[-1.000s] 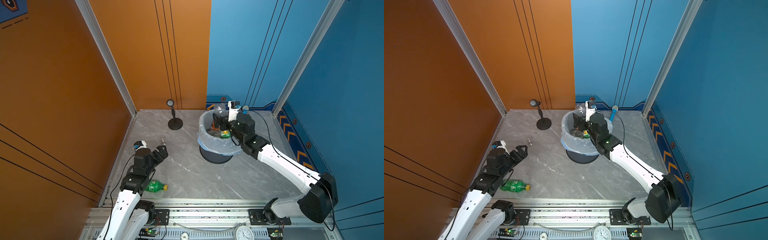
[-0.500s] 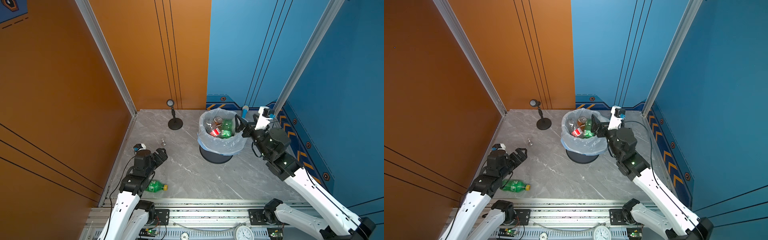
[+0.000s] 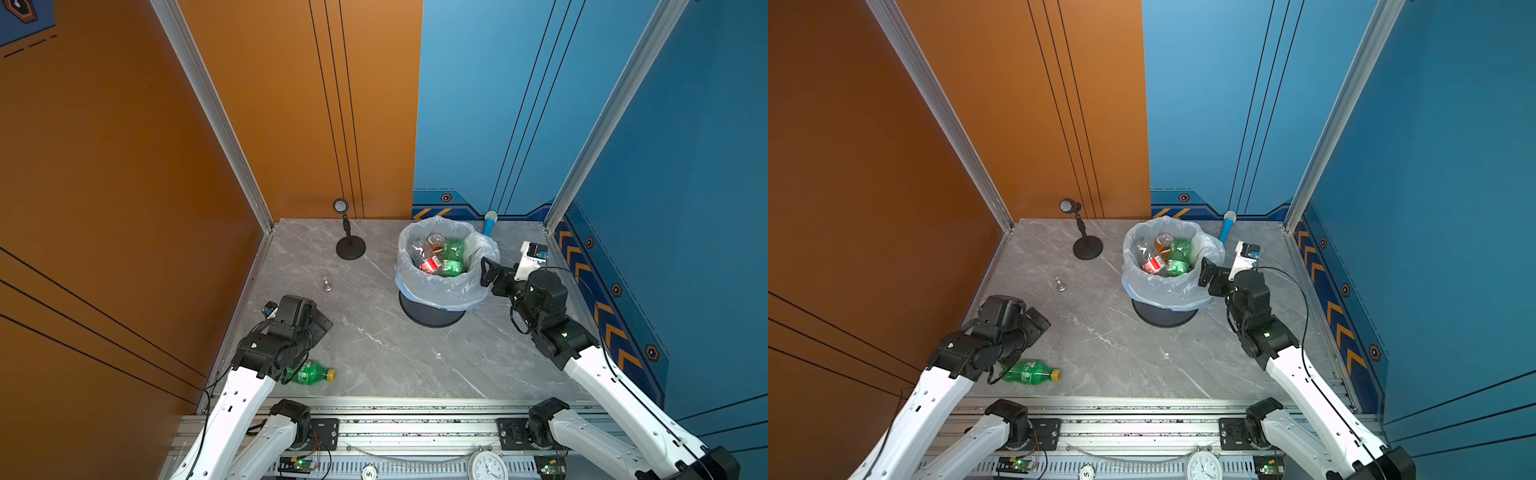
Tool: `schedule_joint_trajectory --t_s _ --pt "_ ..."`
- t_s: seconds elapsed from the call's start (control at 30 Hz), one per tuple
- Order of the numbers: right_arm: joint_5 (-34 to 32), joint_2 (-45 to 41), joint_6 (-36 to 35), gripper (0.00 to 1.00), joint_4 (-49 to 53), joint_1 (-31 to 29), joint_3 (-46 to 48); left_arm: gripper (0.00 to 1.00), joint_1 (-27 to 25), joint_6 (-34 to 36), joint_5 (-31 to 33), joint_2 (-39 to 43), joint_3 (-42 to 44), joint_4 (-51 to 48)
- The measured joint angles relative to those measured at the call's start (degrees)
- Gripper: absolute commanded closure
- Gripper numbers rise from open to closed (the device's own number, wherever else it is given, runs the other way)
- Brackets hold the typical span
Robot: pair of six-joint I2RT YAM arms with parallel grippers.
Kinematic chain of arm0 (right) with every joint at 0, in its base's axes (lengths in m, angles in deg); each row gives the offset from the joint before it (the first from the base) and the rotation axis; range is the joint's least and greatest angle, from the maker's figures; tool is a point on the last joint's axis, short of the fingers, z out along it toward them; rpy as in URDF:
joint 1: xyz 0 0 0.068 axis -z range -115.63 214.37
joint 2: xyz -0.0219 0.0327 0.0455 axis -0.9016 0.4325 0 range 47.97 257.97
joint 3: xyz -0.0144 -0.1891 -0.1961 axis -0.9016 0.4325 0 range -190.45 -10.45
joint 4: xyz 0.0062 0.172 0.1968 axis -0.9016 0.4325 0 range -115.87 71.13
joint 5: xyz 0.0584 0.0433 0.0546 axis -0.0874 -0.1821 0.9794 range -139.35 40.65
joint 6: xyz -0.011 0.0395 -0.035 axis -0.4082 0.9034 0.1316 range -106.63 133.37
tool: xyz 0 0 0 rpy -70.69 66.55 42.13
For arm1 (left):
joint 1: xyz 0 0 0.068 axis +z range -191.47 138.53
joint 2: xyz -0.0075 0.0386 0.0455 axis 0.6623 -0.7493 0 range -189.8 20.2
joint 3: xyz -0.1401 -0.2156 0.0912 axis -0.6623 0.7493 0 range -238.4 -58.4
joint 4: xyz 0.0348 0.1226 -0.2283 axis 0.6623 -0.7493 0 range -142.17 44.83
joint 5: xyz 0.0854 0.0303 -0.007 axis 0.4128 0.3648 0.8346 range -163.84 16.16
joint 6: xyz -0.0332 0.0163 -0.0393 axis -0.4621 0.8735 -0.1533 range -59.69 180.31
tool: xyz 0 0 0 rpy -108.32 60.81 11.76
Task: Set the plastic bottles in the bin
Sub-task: 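Withdraw the right gripper while the left lowers to the green yellow-capped bottle, then grasp the green yellow-capped bottle with the left gripper and lift it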
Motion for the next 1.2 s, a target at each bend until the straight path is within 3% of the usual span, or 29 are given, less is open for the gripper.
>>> schedule_joint_trajectory --t_s 0.3,0.73,0.97,1.2 --pt "4.0 0.4 1.7 0.0 -0.2 2.5 0.0 0.02 2.7 -3.8 0.8 1.7 5.4 -8.3" --pt "7.5 0.4 3.6 0.0 -1.6 5.7 0.8 0.01 8.2 -2.5 -0.5 -4.9 12.7 -0.3" --pt "8.0 0.4 4.1 0.0 -1.7 6.1 0.8 0.13 9.3 -0.3 -2.9 -8.9 16.3 8.4" --pt "8.1 0.5 4.7 0.0 -1.8 6.1 0.8 0.42 9.5 0.1 -5.6 -10.6 19.2 16.0"
